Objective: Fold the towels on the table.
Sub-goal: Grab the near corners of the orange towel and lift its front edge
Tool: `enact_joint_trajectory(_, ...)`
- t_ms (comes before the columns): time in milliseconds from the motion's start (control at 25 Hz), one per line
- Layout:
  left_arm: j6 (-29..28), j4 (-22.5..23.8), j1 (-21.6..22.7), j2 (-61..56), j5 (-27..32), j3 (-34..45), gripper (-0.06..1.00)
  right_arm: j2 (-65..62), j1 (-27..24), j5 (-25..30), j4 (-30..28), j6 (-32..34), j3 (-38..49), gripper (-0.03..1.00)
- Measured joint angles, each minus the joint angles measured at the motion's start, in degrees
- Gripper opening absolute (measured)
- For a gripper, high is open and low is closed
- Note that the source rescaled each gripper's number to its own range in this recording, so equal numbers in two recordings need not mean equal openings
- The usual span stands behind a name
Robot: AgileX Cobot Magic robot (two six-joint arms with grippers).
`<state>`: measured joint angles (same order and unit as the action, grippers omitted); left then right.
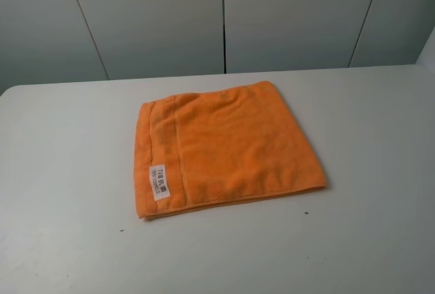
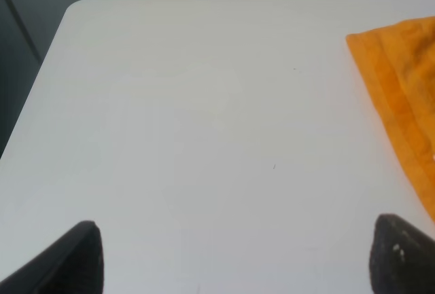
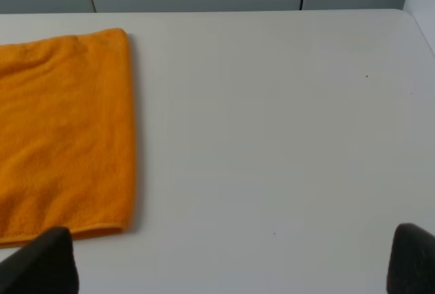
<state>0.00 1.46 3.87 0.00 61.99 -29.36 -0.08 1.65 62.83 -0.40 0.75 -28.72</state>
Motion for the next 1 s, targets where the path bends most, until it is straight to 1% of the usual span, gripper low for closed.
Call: enact_joint_trajectory(1000,0.0,0.0,0.0,0.0,0.0,0.0,1.00,0.0,0.0,0.0,0.0,0.0,0.0,0.98)
